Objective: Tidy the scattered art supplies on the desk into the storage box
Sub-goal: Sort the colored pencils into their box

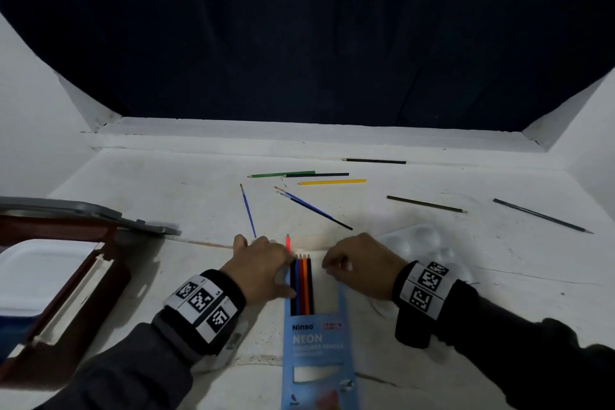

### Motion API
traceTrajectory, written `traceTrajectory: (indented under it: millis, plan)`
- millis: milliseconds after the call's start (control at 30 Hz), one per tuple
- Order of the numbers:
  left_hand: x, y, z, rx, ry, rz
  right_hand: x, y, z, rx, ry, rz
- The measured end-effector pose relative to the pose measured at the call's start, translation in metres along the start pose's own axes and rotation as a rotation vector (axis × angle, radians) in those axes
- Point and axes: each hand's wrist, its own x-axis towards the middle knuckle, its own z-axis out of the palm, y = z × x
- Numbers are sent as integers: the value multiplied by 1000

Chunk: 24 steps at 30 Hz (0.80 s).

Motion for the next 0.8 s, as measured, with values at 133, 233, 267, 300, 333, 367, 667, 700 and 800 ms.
traceTrajectory:
  millis: [133,233,267,300,333,367,667,700,800]
  plan:
    - [21,2,-22,-67,46,-4,-5,38,-28,-3,144,139]
    - [44,1,-34,-76,138,-6,-8,71,-47,-94,212,259]
    - [55,0,-37,-62,169,0,-8,82,-54,-126,235,307]
    - [65,-1,-41,-54,204,10,-8,93,-60,-151,257,353]
    - [78,-2,-43,-49,232,25,-8,105,-65,-174,274,398]
    - [91,-3,-46,-49,251,37,-8,116,-69,-194,284,437]
    - [193,-8,-46,103,124,46,-16,184,-77,-324,90,697]
    - [200,-8,-45,116,114,40,-17,188,-76,-306,65,714]
    - [212,-9,-43,148,90,13,-18,198,-70,-277,-25,736]
